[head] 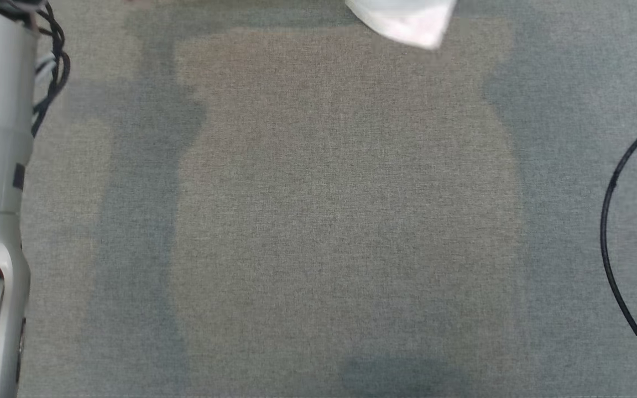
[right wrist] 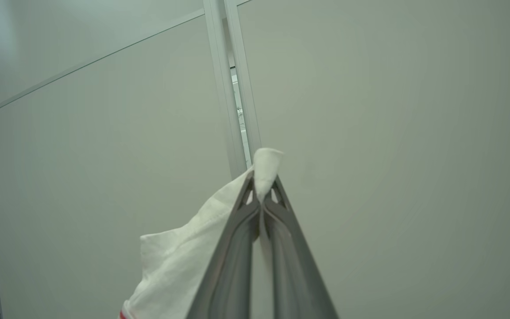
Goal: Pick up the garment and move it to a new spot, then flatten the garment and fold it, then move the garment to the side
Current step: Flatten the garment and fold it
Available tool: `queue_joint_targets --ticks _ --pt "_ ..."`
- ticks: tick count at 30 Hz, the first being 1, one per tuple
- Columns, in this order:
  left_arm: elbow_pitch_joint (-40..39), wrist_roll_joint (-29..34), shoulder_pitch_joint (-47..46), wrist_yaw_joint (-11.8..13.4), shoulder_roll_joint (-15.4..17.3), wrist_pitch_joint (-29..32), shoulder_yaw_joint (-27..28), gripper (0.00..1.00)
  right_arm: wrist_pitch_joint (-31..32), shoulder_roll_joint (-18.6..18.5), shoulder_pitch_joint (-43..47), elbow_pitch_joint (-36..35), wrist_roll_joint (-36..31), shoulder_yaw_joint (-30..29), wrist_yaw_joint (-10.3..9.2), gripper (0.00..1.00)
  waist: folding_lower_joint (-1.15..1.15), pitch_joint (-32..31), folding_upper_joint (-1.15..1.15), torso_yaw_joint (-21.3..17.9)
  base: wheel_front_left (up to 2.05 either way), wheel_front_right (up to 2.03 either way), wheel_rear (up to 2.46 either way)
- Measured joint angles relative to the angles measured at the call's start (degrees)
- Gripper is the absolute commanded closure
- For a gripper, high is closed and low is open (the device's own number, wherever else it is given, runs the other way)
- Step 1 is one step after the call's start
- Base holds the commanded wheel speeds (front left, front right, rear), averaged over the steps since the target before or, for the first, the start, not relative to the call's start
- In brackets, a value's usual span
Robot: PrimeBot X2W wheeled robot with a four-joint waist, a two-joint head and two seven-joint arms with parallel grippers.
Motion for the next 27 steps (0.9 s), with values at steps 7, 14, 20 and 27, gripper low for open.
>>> queue_joint_targets --ticks 7,14,20,27 --pt "7.5 1.3 -0.5 -2.5 -3.6 -0.1 3.9 1.00 -0.5 1.6 0.4 8.8 2.1 3.1 0.00 1.00 0.00 1.7 0.00 -1.0 0.00 0.00 0.00" --pt "8.5 4.5 10.8 -3.9 -5.6 -0.1 7.2 1.00 -0.5 2.5 17.0 10.2 10.3 7.2 0.00 1.00 0.00 3.9 0.00 -1.4 0.00 0.00 0.00" --pt "1.6 8.3 24.9 -4.2 -7.4 -0.1 12.4 1.00 -0.5 2.6 35.6 3.4 18.3 11.9 0.00 1.00 0.00 4.4 0.00 -1.7 0.00 0.00 0.00" --pt "-12.1 13.0 41.2 -4.2 -8.7 -0.1 14.4 1.00 -0.5 1.7 54.7 -11.4 18.8 11.7 0.00 1.00 0.00 2.9 0.00 -2.5 0.00 0.00 0.00"
